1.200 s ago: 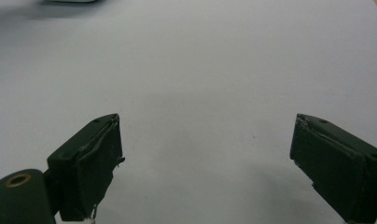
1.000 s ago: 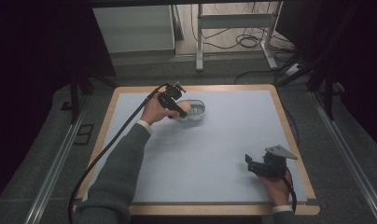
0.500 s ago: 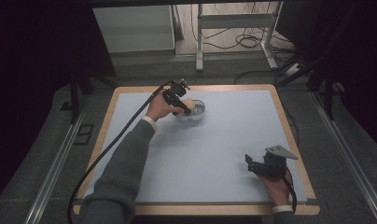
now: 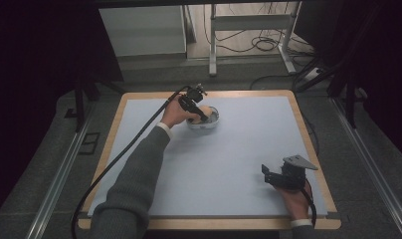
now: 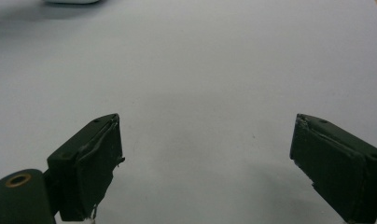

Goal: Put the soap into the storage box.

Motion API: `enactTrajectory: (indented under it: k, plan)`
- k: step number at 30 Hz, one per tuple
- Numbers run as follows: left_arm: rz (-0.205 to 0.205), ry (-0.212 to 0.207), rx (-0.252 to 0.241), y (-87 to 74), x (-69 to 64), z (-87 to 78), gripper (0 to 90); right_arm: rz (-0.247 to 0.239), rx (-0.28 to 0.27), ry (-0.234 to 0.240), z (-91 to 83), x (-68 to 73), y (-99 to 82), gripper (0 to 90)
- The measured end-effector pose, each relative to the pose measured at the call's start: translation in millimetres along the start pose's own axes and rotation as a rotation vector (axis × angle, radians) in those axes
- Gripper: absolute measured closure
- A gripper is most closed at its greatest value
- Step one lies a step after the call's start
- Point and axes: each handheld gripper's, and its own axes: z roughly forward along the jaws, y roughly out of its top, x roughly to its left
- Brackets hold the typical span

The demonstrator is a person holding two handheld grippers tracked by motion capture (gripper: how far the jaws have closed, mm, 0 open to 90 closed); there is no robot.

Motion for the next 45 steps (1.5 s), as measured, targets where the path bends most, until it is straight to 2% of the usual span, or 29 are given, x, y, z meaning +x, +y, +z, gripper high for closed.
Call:
enactTrajectory:
  k: [7, 13, 14, 15, 16, 17, 25, 27, 28, 31, 32, 33, 35, 38, 39, 40, 42, 43, 45]
  plan:
    - [-0.003, -0.003, -0.007, 0.5, 0.0, 3.1, 32.2, -0.002, 0.000, -0.001, 0.1, 0.1, 0.0, 9.4]
    - [-0.001, -0.010, 0.008, 0.2, -0.2, 7.4, 31.6, 0.001, 0.001, 0.000, 0.0, 0.4, 0.0, 9.4]
    - [-0.016, -0.020, -0.030, 0.4, -0.9, 5.8, 31.4, 0.002, 0.002, 0.001, 0.0, 0.3, 0.0, 9.4]
    - [-0.016, -0.020, -0.030, 0.4, -0.9, 5.8, 31.0, 0.002, 0.002, 0.001, 0.0, 0.3, 0.0, 9.4]
    - [-0.025, -0.035, -0.053, 1.7, -1.2, 0.6, 30.0, -0.001, 0.000, 0.000, 0.1, 0.0, 0.0, 9.4]
    - [-0.025, -0.035, -0.053, 1.7, -1.2, 0.6, 28.8, -0.001, 0.000, 0.000, 0.1, 0.0, 0.0, 9.4]
    - [-0.011, -0.022, -0.084, -1.4, -7.2, -18.0, 24.6, -0.001, 0.002, 0.000, -0.1, 0.6, 0.0, 9.4]
    - [0.005, -0.009, -0.092, -4.3, -12.6, -22.9, 22.2, -0.005, 0.003, -0.001, -0.1, 0.5, 0.1, 9.4]
    - [0.013, -0.016, -0.113, -9.4, -18.8, -28.8, 21.9, -0.006, 0.003, -0.001, -0.1, 0.6, 0.1, 9.4]
    - [0.019, -0.012, -0.116, -15.4, -22.8, -33.9, 21.4, -0.005, 0.002, -0.001, 0.1, 0.9, 0.1, 9.4]
    - [0.007, 0.008, -0.147, -23.9, -26.8, -40.1, 22.2, -0.008, 0.001, -0.003, 0.1, 1.0, 0.0, 9.4]
    - [0.007, 0.008, -0.147, -23.9, -26.8, -40.1, 22.4, -0.007, 0.001, -0.003, 0.1, 1.0, 0.0, 9.4]
    - [0.001, 0.006, -0.182, -38.7, -31.6, -50.9, 22.5, -0.005, 0.001, -0.004, 0.0, 0.9, 0.0, 9.4]
    - [-0.001, 0.019, -0.195, -54.4, -35.7, -60.0, 22.3, -0.004, 0.003, -0.003, 0.2, 0.9, 0.1, 9.4]
    - [-0.001, 0.019, -0.195, -54.4, -35.7, -60.0, 22.4, -0.006, 0.002, -0.004, 0.3, 1.1, 0.1, 9.4]
    - [-0.010, 0.014, -0.205, -65.2, -38.4, -65.6, 22.3, -0.006, 0.002, -0.003, 0.2, 1.0, 0.1, 9.4]
    - [-0.014, 0.016, -0.213, -77.1, -42.1, -70.5, 22.0, -0.004, 0.002, -0.003, 0.3, 1.0, 0.1, 9.4]
    - [-0.014, 0.016, -0.213, -77.1, -42.1, -70.5, 21.5, -0.004, 0.001, -0.003, 0.3, 0.9, 0.1, 9.4]
    - [-0.022, 0.017, -0.215, -89.8, -45.4, -75.2, 21.4, -0.005, 0.002, -0.002, 0.1, 0.8, 0.1, 9.4]
